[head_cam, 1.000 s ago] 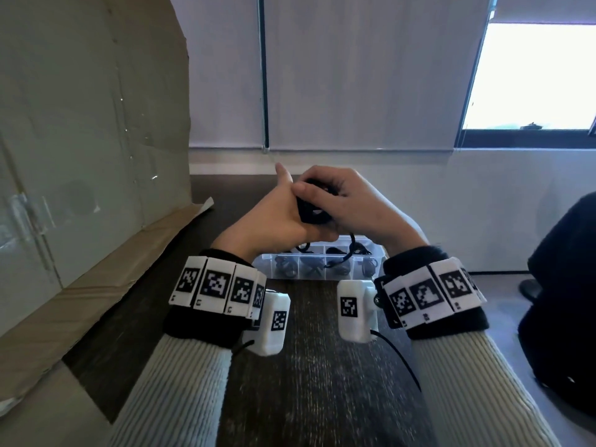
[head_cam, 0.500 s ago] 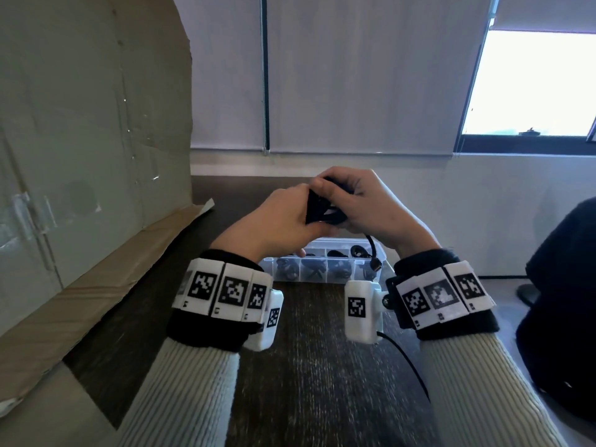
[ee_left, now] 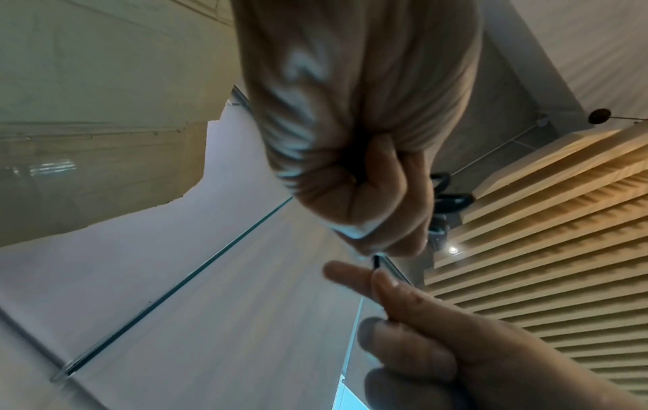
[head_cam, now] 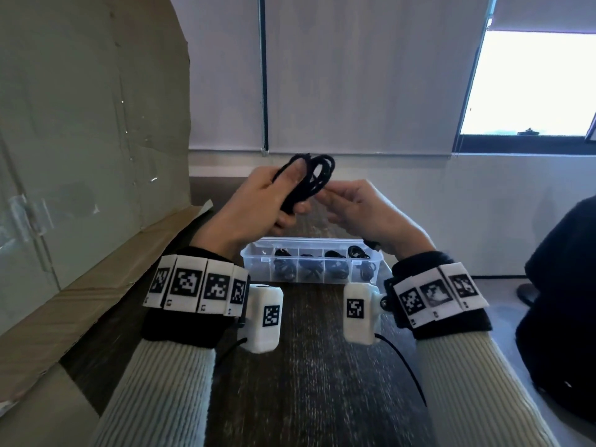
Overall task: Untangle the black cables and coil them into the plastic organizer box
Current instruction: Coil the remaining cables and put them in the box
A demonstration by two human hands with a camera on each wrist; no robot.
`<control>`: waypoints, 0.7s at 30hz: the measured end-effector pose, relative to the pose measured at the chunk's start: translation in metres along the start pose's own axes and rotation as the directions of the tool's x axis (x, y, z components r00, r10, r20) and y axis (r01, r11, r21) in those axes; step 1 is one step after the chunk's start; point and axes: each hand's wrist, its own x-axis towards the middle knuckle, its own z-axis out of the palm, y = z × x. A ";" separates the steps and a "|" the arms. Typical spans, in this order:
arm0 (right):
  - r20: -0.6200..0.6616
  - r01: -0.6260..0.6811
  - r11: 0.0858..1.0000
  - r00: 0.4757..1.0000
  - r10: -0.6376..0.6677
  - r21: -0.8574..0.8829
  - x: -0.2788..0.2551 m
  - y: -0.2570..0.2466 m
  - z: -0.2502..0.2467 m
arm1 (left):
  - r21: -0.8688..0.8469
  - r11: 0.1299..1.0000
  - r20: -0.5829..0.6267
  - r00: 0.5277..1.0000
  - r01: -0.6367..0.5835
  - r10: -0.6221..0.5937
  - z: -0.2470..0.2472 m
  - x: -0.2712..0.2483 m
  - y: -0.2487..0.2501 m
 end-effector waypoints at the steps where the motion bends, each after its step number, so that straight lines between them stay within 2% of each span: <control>1: -0.004 0.006 0.997 1.000 -0.006 -0.079 0.002 0.002 0.003 | 0.002 1.000 -0.024 1.000 0.020 -0.020 -0.001 0.000 -0.001; 3: 0.028 -0.009 0.988 1.000 0.013 -0.155 0.004 0.003 0.007 | -0.003 0.999 -0.095 0.995 0.043 -0.043 -0.001 0.001 -0.004; 7: 0.175 -0.089 0.942 0.973 0.152 -0.325 0.001 -0.010 0.007 | 0.016 0.999 -0.276 0.960 0.050 -0.044 -0.002 0.009 -0.017; 8: 0.220 -0.076 0.925 0.961 0.168 -0.371 -0.001 -0.014 0.007 | 0.073 0.996 -0.318 0.948 0.053 -0.027 -0.002 0.010 -0.021; 10: 0.283 -0.039 0.899 0.942 0.178 -0.435 -0.004 -0.023 0.005 | 0.314 0.946 -0.370 0.928 0.085 0.040 -0.004 0.011 -0.026; 12: 0.261 0.005 0.855 0.953 0.152 -0.518 -0.007 -0.033 0.002 | 0.563 0.816 -0.368 0.924 0.134 0.102 -0.004 0.010 -0.028; 13: 0.241 0.031 0.824 0.962 0.129 -0.565 -0.008 -0.039 0.001 | 0.635 0.759 -0.357 0.926 0.144 0.123 -0.002 0.010 -0.028; 17: 0.232 0.098 0.734 0.969 0.083 -0.672 -0.013 -0.054 -0.002 | 0.745 0.654 -0.268 0.957 0.130 0.114 0.010 0.009 -0.026; 20: 0.237 0.104 0.721 0.968 0.086 -0.685 -0.017 -0.062 -0.004 | 0.811 0.569 -0.212 0.975 0.137 0.068 0.015 0.009 -0.020; 21: 0.233 0.115 0.728 0.970 0.063 -0.676 -0.018 -0.065 -0.005 | 0.815 0.566 -0.177 0.983 0.120 0.046 0.015 0.009 -0.018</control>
